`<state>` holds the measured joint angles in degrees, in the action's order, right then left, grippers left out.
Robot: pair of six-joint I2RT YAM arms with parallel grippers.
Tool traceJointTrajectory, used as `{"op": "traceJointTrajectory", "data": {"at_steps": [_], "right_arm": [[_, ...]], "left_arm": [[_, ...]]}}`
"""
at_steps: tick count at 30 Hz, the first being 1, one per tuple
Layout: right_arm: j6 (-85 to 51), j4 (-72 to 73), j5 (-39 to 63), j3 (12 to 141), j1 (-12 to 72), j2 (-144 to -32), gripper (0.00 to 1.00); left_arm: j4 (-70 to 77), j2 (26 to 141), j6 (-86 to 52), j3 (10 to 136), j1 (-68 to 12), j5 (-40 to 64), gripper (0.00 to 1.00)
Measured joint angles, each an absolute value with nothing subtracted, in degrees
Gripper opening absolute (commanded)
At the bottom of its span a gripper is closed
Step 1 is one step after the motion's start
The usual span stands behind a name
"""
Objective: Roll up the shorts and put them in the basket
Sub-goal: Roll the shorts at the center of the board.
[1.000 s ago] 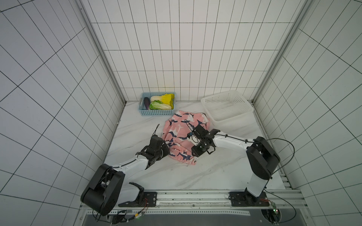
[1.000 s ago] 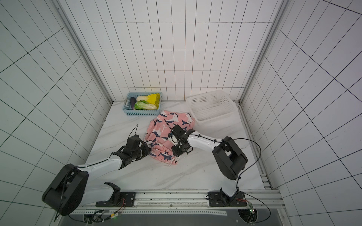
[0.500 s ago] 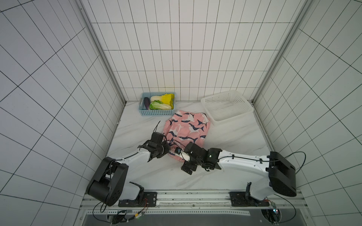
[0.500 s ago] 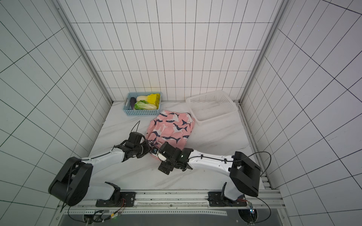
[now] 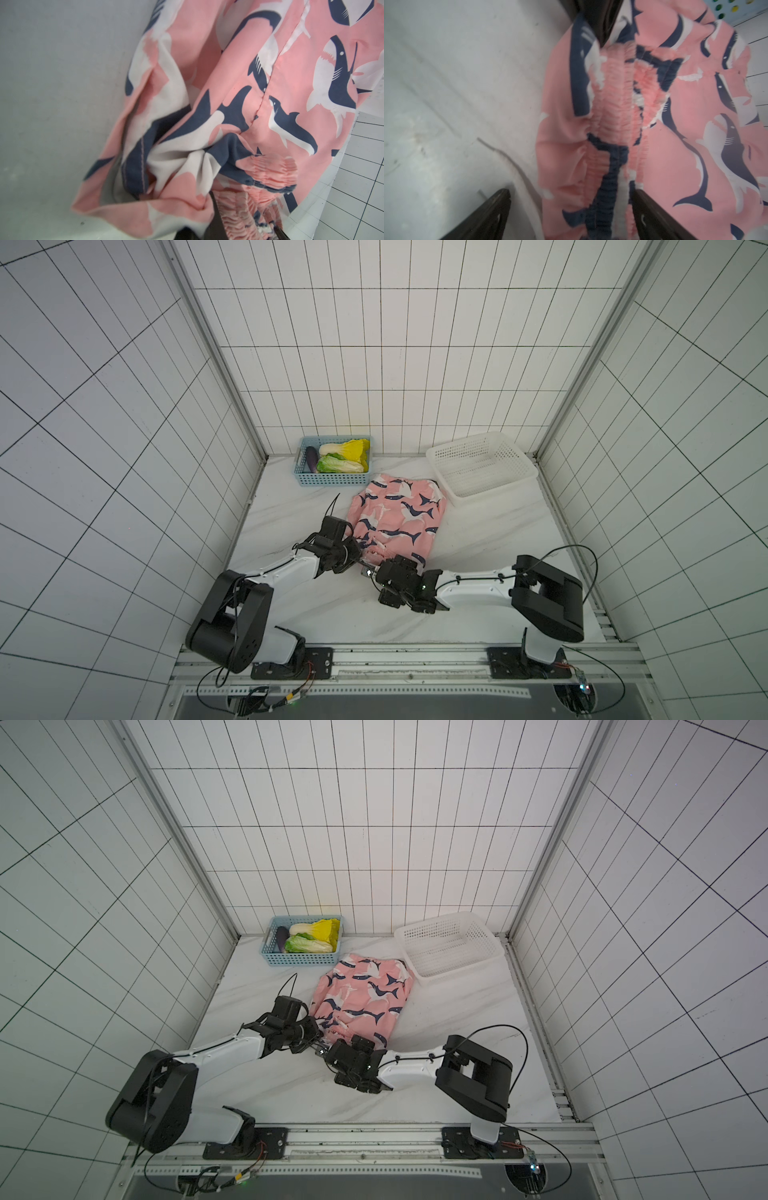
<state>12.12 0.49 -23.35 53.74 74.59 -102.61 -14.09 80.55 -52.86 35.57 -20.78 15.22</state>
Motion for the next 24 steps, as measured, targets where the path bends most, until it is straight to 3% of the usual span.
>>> {"op": "traceJointTrajectory", "data": {"at_steps": [3, 10, 13, 16, 17, 20, 24], "right_arm": [[12.5, 4.2, -26.6, 53.8, 74.5, -104.4, 0.78], [13.4, 5.7, -27.6, 53.7, 72.9, -106.3, 0.17], [13.6, 4.3, -24.5, 53.9, 72.5, -106.2, 0.04], [13.7, 0.3, -19.8, 55.9, 71.9, -106.1, 0.0], [13.5, -1.7, -17.8, 56.9, 71.3, -106.1, 0.0], [12.8, -7.2, -10.3, 59.9, 69.4, -106.1, 0.0], [10.7, -13.0, 0.9, 63.0, 65.7, -106.0, 0.0]], "left_arm": [[-14.1, 80.6, -53.1, 35.7, -20.6, 16.1, 0.0], [-15.0, 80.6, -53.0, 37.1, -20.1, 18.0, 0.0], [-15.7, 80.6, -52.7, 37.4, -19.6, 18.8, 0.02], [-16.7, 80.4, -52.3, 37.4, -18.7, 19.2, 0.41], [-17.2, 80.0, -52.0, 37.4, -18.2, 19.0, 0.48], [-18.8, 77.6, -51.4, 37.4, -16.7, 17.7, 0.6], [-21.0, 70.5, -50.4, 37.4, -15.2, 15.0, 0.62]]}}
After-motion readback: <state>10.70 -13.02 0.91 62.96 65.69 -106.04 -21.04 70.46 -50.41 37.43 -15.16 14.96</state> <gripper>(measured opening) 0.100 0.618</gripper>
